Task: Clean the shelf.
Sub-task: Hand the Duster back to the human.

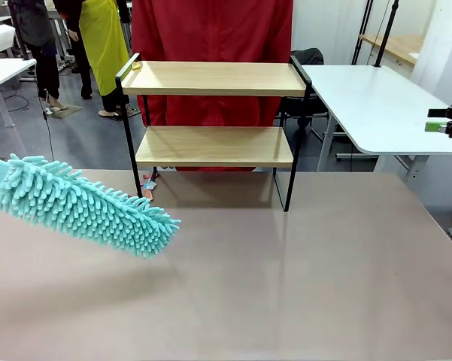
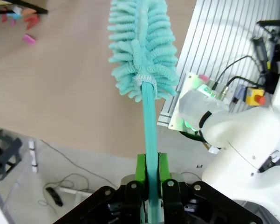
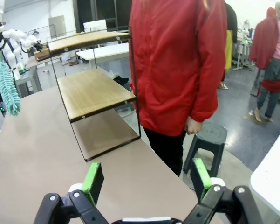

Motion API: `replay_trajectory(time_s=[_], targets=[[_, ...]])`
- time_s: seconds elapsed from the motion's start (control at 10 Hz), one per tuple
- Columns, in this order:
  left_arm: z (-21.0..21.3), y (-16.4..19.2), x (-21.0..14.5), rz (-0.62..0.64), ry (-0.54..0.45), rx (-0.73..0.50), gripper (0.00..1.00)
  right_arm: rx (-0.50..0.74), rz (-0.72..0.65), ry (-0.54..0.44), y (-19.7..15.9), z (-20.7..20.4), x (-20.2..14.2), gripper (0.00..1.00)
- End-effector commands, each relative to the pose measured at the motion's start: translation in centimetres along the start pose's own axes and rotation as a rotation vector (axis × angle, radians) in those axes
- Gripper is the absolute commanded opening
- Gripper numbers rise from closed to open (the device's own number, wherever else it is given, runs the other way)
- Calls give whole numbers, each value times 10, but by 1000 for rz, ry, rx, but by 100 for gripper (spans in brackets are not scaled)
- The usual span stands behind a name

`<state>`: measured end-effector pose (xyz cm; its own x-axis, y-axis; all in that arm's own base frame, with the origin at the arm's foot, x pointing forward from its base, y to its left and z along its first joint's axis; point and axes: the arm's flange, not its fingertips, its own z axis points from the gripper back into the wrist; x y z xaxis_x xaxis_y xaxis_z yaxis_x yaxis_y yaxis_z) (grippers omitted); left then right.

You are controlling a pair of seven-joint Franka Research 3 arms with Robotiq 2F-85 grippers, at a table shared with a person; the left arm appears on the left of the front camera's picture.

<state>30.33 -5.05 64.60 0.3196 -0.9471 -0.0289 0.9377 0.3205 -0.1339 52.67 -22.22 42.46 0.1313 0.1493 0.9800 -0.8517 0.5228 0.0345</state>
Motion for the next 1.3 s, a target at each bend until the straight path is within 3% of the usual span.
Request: replay_trajectory(time_s=[0.0,0.3,0.6,0.9,1.2], targets=[[-10,-8,6,-10,-116,-27,13,141,21,-56,23,-6,46,100],[-35,-11,30,-79,-259,-84,13,382,-1,-109,60,-19,88,100],[-66,-19,50,-89,-490,-95,13,556,-100,-151,112,-48,103,100],[-101,-25,63,-115,-677,-140,13,620,-124,-170,164,-93,93,100],[-123,-23,68,-196,-708,-134,13,593,-147,-196,183,-127,77,100]])
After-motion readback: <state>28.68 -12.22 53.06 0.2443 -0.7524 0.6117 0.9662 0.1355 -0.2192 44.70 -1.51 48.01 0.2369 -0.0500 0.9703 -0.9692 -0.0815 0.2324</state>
